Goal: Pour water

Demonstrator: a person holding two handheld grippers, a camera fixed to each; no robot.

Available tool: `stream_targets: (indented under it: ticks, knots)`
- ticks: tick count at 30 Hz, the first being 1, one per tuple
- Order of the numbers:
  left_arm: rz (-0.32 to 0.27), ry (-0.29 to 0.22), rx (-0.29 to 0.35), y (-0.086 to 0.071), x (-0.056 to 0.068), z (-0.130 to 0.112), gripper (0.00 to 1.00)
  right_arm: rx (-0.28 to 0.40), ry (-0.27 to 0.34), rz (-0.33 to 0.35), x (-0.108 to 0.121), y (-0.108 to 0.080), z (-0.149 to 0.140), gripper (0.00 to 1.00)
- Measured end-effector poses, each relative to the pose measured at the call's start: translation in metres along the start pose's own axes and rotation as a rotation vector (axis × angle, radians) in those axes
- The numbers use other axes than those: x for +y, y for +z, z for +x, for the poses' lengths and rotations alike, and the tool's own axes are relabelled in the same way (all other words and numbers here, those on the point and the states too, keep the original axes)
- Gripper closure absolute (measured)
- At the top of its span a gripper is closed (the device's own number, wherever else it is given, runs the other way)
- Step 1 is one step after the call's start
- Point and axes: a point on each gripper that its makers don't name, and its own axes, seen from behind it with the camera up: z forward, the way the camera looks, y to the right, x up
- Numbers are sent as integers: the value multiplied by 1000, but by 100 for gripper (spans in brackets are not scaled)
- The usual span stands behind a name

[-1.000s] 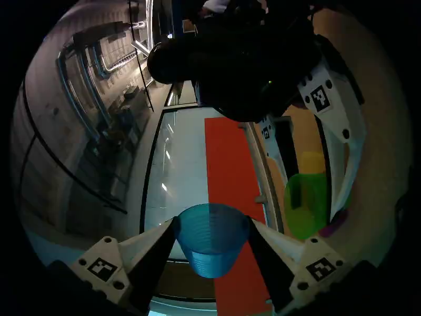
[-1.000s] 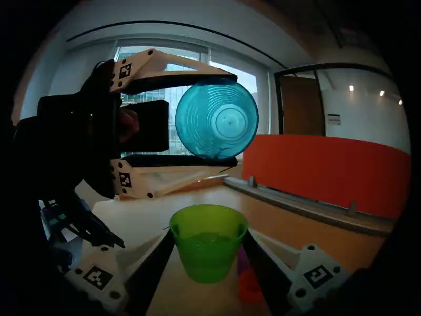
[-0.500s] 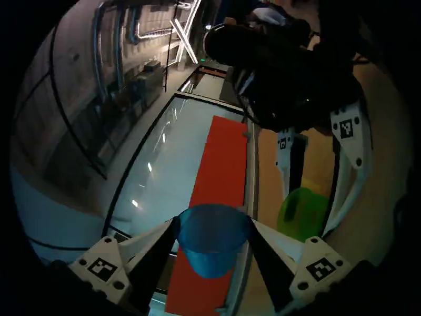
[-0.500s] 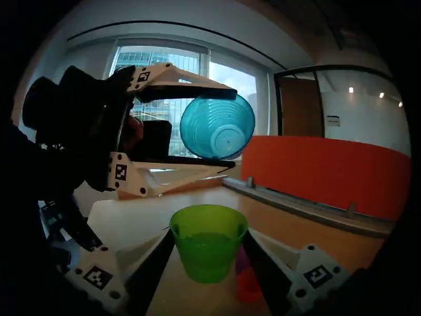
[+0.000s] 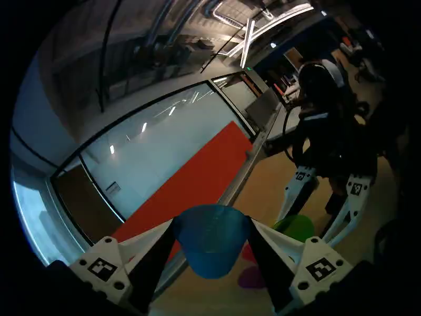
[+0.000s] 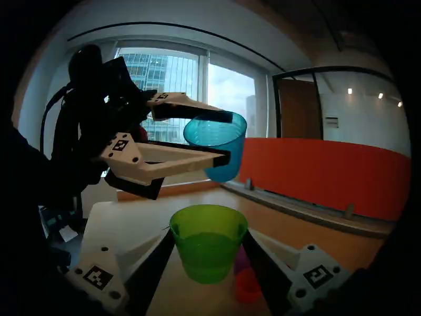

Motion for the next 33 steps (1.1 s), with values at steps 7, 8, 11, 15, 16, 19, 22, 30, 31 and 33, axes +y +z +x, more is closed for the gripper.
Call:
stream_targets:
  ticks: [7,8,11,15,16,19,22,30,31,33]
  knots:
    - [-29,-226,9,3,-6,-7,11,2,-4,-3,0,-3,1,10]
    - [-31,-254,6,4,-7,-9,11,3,-4,-4,1,-4,2,10]
    - [-31,-337,-1,5,-11,-19,11,6,-4,-5,1,-5,3,10]
    - [-32,-422,-3,6,-14,-29,11,9,-5,-7,2,-7,5,11]
    - [-32,-435,-3,6,-15,-31,11,9,-5,-7,2,-7,5,11]
    - [-27,-467,-4,5,-17,-37,11,9,-6,-9,2,-7,5,10]
    - [-19,-482,-12,5,-18,-46,11,10,-6,-12,2,-7,5,11]
    - [-13,-519,-48,4,-7,-76,11,11,-5,-15,1,-7,6,11]
    - [-13,-527,-52,4,-5,-80,11,11,-5,-15,1,-7,6,11]
    - [-13,-544,-63,4,-1,-91,11,12,-3,-16,1,-8,6,11]
